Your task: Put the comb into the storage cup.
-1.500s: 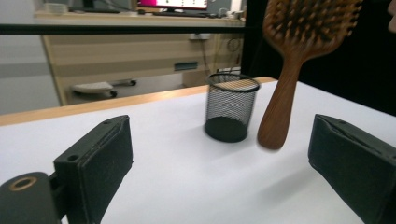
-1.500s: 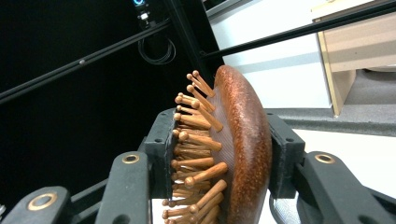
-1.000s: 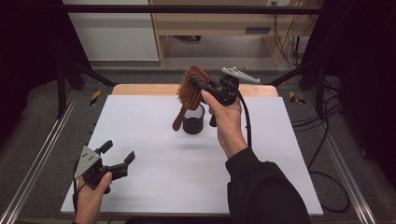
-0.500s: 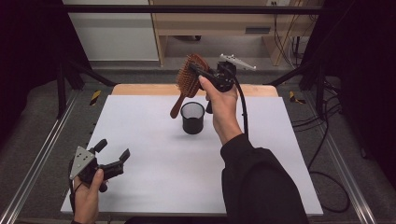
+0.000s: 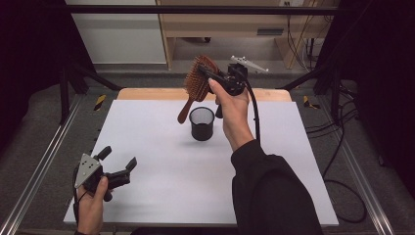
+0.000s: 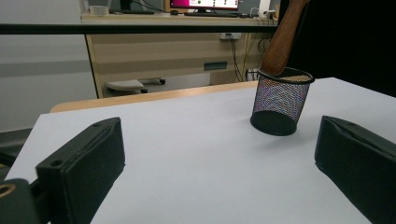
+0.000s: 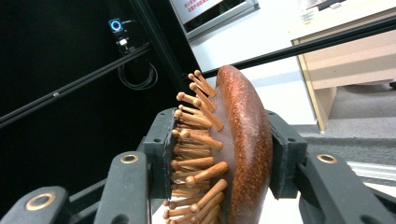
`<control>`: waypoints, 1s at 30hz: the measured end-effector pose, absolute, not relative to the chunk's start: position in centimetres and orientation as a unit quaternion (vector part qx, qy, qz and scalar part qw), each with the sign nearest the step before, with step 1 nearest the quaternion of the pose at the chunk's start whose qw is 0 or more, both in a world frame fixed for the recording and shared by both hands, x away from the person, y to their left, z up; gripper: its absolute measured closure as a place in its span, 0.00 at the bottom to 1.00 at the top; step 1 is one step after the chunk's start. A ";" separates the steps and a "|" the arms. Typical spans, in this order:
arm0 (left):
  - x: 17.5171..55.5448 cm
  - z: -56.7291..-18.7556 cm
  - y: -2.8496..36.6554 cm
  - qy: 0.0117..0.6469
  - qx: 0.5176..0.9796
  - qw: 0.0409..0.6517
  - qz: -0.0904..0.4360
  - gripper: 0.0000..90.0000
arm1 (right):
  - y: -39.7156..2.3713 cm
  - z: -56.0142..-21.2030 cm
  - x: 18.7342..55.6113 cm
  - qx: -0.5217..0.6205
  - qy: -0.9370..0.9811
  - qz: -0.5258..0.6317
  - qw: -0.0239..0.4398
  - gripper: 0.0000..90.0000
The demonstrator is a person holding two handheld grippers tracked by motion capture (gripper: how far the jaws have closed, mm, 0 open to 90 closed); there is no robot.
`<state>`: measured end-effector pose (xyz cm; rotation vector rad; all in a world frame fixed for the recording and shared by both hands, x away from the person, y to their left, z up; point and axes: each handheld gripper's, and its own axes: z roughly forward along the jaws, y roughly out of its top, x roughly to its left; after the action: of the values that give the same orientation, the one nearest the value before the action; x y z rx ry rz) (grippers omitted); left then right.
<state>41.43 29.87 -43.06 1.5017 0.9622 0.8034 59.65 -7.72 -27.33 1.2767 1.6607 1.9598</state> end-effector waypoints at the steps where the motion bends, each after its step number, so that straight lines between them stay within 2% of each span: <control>1: 41.4 -43.0 29.9 0.408 0.636 0.559 0.341 0.02 | -7.7 -27.3 59.7 0.441 0.574 0.677 0.136 0.58; 30: 41.4 -43.1 29.7 0.404 0.640 0.560 0.337 0.03 | -10.8 -27.1 60.5 0.456 0.563 0.666 0.178 0.58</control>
<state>41.42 29.72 -43.08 1.5078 0.9521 0.7951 60.50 -10.82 -27.06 1.2901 1.5931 1.8831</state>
